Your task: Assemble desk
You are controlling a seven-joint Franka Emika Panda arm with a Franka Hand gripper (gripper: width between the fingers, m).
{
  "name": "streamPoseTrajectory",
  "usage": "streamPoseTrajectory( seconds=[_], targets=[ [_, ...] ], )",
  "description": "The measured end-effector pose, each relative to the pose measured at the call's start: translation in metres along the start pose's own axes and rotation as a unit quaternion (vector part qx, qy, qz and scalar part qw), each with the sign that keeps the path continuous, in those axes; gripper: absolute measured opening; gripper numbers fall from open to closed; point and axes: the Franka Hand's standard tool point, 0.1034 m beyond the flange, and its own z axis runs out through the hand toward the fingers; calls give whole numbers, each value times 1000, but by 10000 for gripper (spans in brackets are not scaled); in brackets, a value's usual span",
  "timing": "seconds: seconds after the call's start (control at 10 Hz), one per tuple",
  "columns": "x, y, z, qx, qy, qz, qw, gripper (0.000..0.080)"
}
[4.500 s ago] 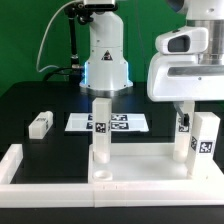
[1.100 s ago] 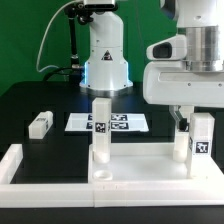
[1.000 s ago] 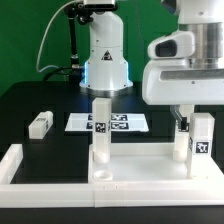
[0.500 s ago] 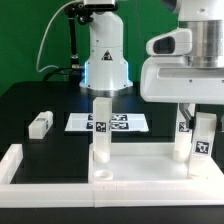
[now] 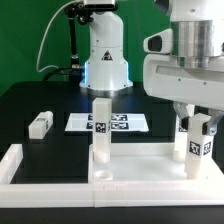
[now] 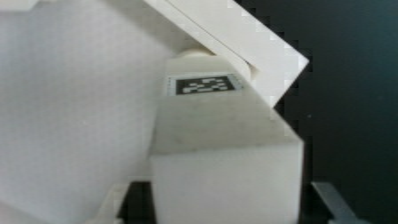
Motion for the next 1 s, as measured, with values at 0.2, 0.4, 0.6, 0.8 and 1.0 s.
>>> streamPoseTrajectory(
  seconds=[0.2,0.4,0.6,0.8,1.0],
  targets=[
    [-3,2,0,9,-25,148,989,297],
    [-4,3,1,11,-25,178,984,364],
    [-8,3,3,9,-17,79,997,548],
    [-12,1,6,13,-7,-112,994,631],
    [-20,4,7,-1,-9,-184,983,644]
  ],
)
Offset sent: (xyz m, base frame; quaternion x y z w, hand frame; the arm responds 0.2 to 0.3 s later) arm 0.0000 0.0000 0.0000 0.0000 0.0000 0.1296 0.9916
